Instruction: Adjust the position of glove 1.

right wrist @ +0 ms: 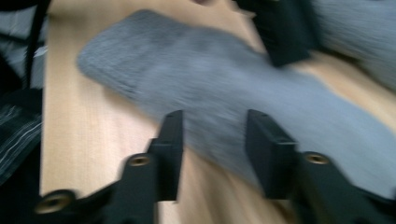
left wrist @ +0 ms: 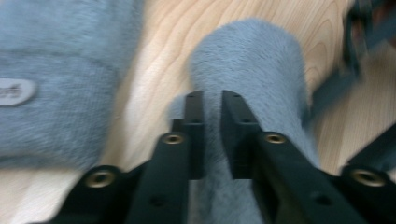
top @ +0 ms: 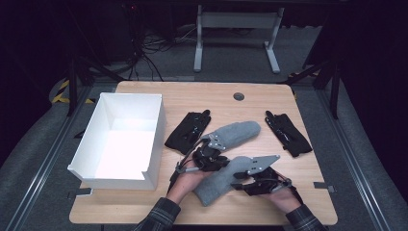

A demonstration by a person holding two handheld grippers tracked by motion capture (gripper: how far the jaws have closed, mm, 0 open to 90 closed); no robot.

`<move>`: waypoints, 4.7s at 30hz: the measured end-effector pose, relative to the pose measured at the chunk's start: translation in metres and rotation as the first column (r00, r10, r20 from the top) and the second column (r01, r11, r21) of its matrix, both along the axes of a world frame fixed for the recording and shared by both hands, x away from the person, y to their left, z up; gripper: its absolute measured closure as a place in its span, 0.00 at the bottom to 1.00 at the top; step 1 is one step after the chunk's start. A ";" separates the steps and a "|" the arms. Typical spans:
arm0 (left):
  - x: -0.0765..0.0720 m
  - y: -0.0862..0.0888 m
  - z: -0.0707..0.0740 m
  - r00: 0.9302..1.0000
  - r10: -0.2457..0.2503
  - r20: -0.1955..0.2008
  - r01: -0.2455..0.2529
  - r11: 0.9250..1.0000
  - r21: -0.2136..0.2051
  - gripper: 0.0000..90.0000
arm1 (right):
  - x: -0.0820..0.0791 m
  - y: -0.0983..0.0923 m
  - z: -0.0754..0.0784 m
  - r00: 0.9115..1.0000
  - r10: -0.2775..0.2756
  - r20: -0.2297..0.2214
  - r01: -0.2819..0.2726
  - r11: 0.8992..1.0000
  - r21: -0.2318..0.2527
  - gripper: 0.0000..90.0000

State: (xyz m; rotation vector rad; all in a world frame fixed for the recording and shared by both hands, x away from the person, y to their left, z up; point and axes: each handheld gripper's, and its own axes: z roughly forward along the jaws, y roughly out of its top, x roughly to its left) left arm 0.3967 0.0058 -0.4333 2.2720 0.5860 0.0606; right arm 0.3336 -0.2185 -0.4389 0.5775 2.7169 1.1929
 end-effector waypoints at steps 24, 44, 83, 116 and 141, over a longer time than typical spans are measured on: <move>0.075 -0.013 0.018 0.994 0.035 0.105 -0.039 0.998 0.039 0.31 | 0.006 -0.099 -0.025 0.919 -0.392 0.027 0.393 0.919 -0.018 0.17; 0.109 -0.034 -0.011 0.998 0.010 0.056 -0.016 0.994 0.109 0.66 | 0.007 -0.098 -0.031 0.921 -0.385 0.062 0.387 0.922 -0.022 0.16; 0.044 0.025 0.045 0.989 0.135 -0.059 -0.140 0.987 -0.085 0.94 | 0.007 -0.097 -0.031 0.920 -0.386 0.064 0.388 0.921 -0.026 0.16; -0.046 0.021 0.017 0.974 0.158 -0.162 -0.178 0.977 -0.115 0.94 | 0.007 -0.097 -0.031 0.919 -0.388 0.064 0.390 0.920 -0.025 0.17; -0.041 0.053 0.026 0.984 0.172 -0.052 -0.175 0.983 -0.060 1.00 | -0.012 -0.075 -0.011 0.957 -0.291 -0.011 0.291 0.957 0.014 0.86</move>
